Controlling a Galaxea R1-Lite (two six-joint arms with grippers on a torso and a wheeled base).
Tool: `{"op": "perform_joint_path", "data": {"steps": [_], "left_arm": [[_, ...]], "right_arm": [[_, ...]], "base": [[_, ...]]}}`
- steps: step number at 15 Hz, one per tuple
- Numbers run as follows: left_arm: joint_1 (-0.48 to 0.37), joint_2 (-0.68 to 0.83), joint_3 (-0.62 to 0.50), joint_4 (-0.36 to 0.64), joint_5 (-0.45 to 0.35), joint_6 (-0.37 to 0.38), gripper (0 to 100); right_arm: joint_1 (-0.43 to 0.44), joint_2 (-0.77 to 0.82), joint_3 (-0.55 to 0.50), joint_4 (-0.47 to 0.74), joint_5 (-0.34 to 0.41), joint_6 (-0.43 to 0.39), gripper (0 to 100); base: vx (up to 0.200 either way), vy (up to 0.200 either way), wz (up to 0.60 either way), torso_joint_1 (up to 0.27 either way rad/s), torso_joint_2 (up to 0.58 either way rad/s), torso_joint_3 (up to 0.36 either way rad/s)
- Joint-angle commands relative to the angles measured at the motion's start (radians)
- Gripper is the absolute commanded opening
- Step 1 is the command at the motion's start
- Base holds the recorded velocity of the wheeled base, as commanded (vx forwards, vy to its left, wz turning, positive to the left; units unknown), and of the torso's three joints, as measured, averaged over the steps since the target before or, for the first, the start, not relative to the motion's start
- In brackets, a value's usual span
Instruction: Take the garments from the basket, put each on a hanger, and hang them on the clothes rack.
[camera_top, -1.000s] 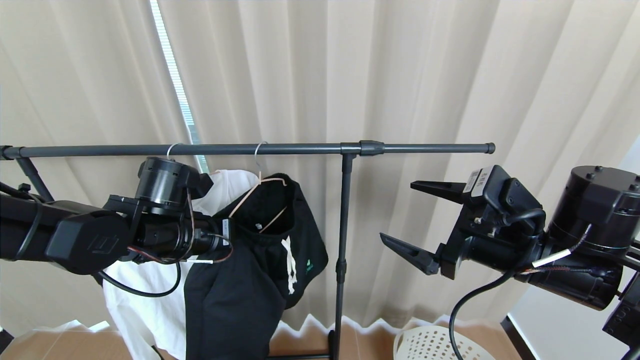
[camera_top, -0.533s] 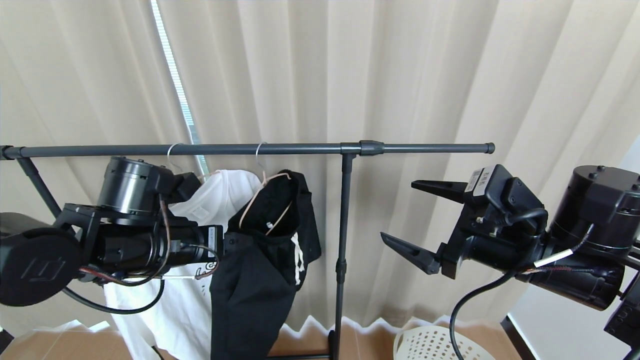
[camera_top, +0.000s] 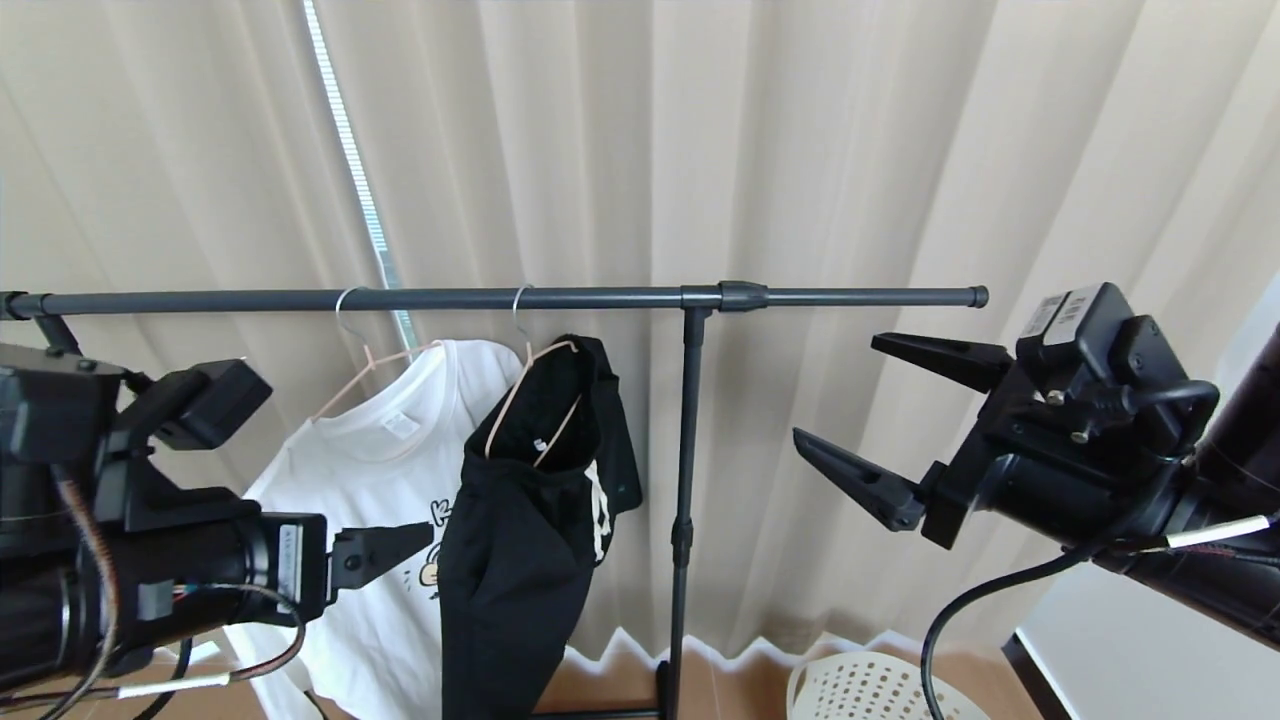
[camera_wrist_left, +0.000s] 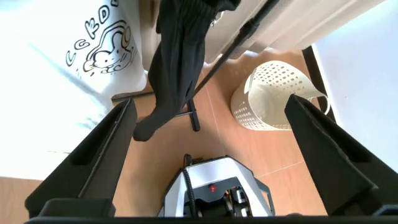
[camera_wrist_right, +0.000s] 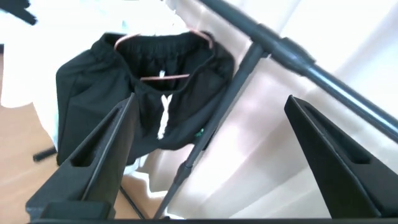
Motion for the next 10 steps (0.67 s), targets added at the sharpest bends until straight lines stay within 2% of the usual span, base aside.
{"op": "perform_joint_path", "data": {"steps": [1,2,4,5,6,8,10], "left_arm": [[-0.028,-0.167,0.084,0.013,0.005,0.014,100],[-0.04,-0.19,0.104,0.013,0.013,0.017,100],[-0.116,-0.334,0.259,0.013,0.109,0.019,100],[-0.126,-0.36,0.285,0.013,0.129,0.019,100],[-0.146,-0.446,0.366,0.014,0.158,0.017,100],[-0.143,-0.558,0.478,0.016,0.16,0.017,100],[-0.139,-0.641,0.549,0.027,0.163,0.017,100]], "right_arm": [[0.003,-0.111,0.054,0.001,-0.029,0.001,100],[0.003,-0.138,0.073,0.001,-0.044,0.001,100],[0.027,-0.271,0.222,0.055,-0.132,0.001,100],[0.035,-0.289,0.255,0.069,-0.149,0.004,100],[0.043,-0.345,0.363,0.086,-0.187,0.019,100],[0.044,-0.435,0.505,0.089,-0.192,0.088,100],[0.043,-0.501,0.534,0.109,-0.195,0.143,100]], "base": [[0.0,0.0,0.0,0.0,0.0,0.0],[0.0,0.0,0.0,0.0,0.0,0.0],[0.0,0.0,0.0,0.0,0.0,0.0],[0.0,0.0,0.0,0.0,0.0,0.0],[0.0,0.0,0.0,0.0,0.0,0.0],[0.0,0.0,0.0,0.0,0.0,0.0],[0.0,0.0,0.0,0.0,0.0,0.0]]}}
